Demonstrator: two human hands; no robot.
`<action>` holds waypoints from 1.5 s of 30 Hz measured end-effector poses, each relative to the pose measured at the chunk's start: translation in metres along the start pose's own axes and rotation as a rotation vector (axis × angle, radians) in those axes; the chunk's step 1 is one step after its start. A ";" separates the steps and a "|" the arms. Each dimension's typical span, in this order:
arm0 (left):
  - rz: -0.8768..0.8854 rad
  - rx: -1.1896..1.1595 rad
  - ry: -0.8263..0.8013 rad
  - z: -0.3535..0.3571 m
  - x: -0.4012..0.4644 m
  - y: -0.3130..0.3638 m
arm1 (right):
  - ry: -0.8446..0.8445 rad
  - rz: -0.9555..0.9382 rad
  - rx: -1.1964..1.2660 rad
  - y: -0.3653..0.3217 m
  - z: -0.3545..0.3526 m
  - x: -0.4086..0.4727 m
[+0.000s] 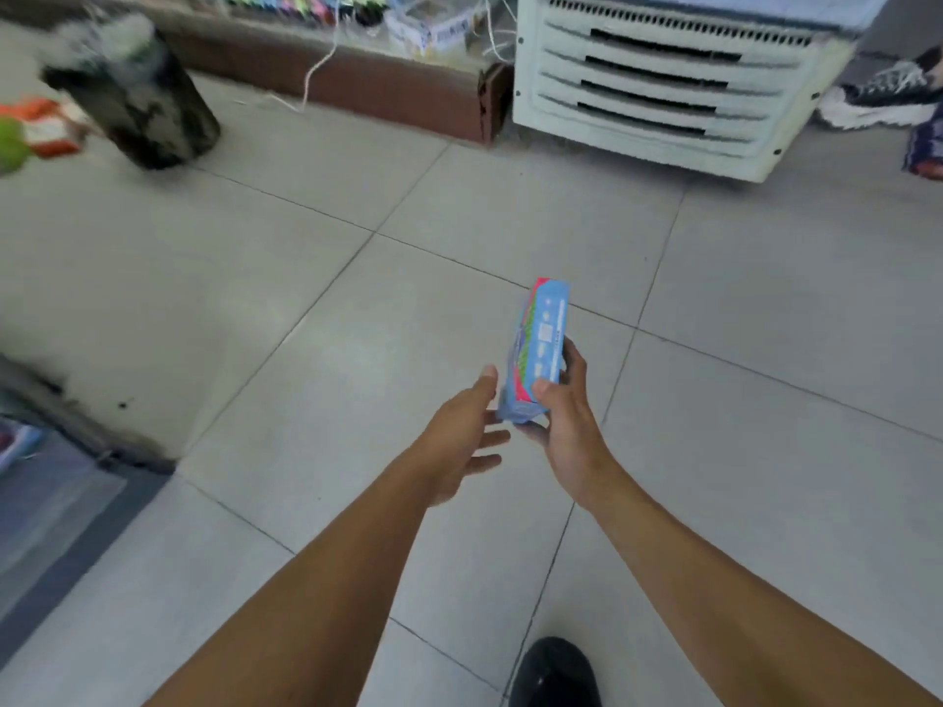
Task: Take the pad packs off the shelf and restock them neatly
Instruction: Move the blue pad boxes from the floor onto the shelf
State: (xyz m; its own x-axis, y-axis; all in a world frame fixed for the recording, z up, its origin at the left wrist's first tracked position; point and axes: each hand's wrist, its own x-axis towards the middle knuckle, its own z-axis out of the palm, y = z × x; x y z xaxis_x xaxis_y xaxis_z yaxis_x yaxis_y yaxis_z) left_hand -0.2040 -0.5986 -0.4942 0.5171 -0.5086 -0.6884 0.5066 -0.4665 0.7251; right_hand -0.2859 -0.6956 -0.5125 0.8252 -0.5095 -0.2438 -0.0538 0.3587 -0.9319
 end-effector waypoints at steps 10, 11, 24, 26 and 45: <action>0.410 -0.393 0.248 -0.171 -0.163 0.027 | -0.396 0.027 -0.220 -0.090 0.172 -0.046; 0.447 -0.404 0.294 -0.187 -0.178 0.025 | -0.429 0.040 -0.258 -0.097 0.186 -0.051; 0.767 -0.499 0.669 -0.318 -0.355 -0.011 | -0.553 -0.311 -0.526 -0.152 0.408 -0.126; 0.851 -0.413 0.813 -0.343 -0.388 -0.011 | -0.604 -0.441 -0.603 -0.162 0.442 -0.133; 0.742 -0.085 1.235 -0.492 -0.446 -0.005 | -0.695 -0.620 -0.688 -0.146 0.611 -0.157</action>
State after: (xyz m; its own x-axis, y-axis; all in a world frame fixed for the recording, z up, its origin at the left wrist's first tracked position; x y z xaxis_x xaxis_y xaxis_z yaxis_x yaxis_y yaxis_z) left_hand -0.0975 -0.0131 -0.1988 0.9073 0.3495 0.2338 -0.1231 -0.3109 0.9424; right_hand -0.0639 -0.1900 -0.1737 0.9366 0.1677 0.3077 0.3502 -0.4125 -0.8409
